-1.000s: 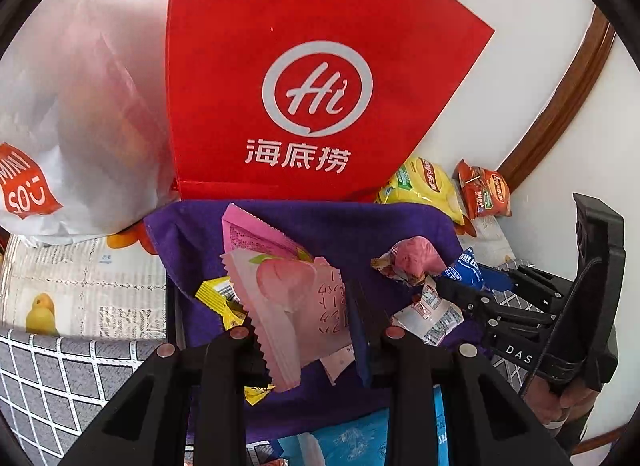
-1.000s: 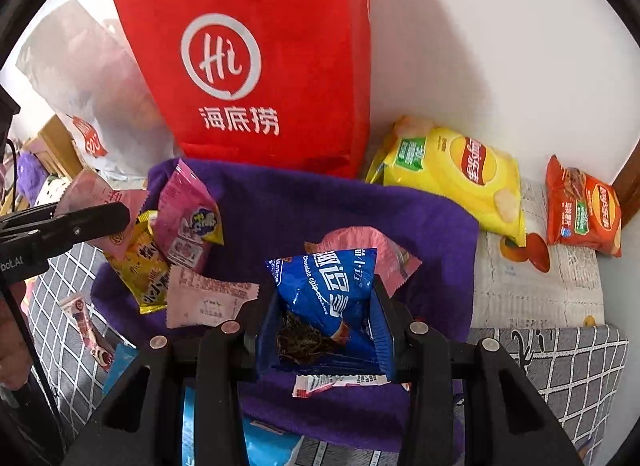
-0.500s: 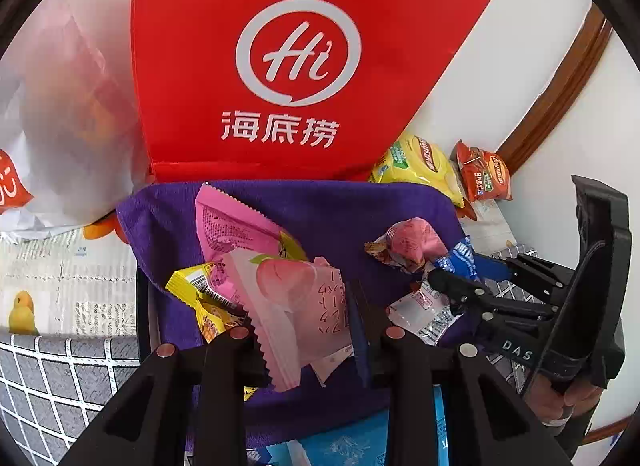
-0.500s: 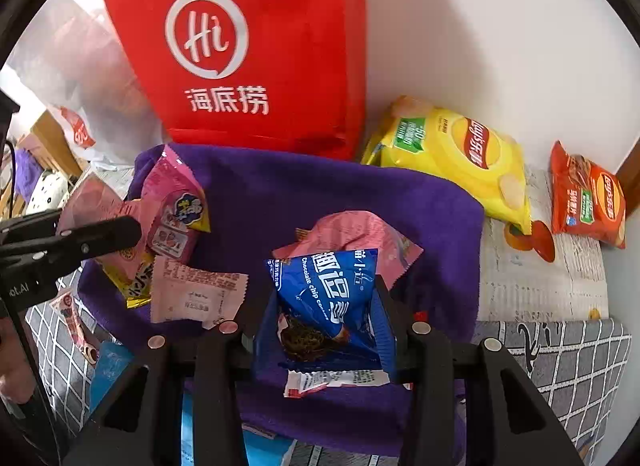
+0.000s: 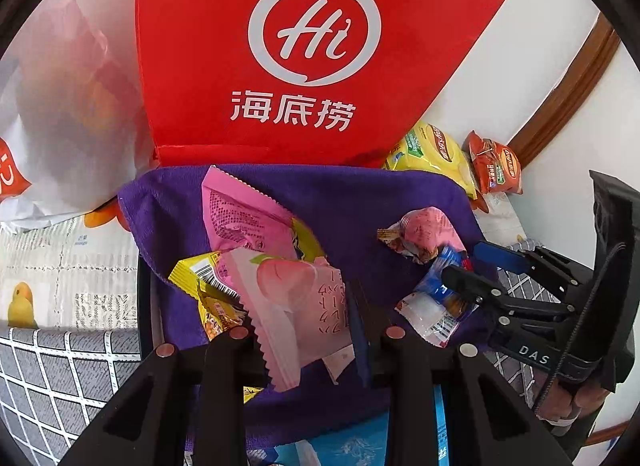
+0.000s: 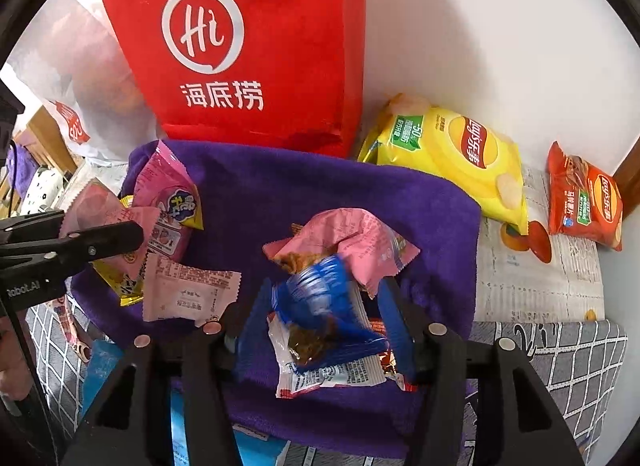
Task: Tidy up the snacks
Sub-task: 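Lower both held packets onto the purple towel and open both tools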
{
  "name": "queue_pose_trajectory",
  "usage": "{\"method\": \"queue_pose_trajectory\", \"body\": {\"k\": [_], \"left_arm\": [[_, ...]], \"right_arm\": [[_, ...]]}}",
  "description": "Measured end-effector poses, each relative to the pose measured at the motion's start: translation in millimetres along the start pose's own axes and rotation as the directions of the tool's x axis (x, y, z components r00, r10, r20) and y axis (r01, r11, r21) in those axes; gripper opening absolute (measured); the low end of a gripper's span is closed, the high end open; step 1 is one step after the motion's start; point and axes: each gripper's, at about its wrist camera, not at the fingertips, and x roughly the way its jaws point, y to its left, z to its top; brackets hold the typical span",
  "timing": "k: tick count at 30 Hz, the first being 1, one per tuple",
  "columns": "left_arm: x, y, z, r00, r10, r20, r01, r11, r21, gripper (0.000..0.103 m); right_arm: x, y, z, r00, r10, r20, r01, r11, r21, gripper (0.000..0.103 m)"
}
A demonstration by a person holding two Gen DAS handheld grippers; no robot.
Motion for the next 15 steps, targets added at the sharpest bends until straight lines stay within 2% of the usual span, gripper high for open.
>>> {"method": "queue_pose_trajectory", "body": {"k": [13, 14, 15], "left_arm": [[-4, 0, 0, 1.0, -0.021, 0.002, 0.021, 1.0, 0.002, 0.029], [-4, 0, 0, 1.0, -0.02, 0.0, 0.02, 1.0, 0.002, 0.03], [-5, 1, 1, 1.0, -0.024, -0.002, 0.024, 1.0, -0.001, 0.034]], "right_arm": [[-42, -14, 6, 0.994, -0.003, 0.108, -0.006, 0.997, 0.083, 0.056], [-44, -15, 6, 0.994, -0.007, 0.112, -0.003, 0.997, 0.082, 0.056], [-46, -15, 6, 0.993, -0.014, 0.119, 0.005, 0.997, 0.082, 0.056]]}}
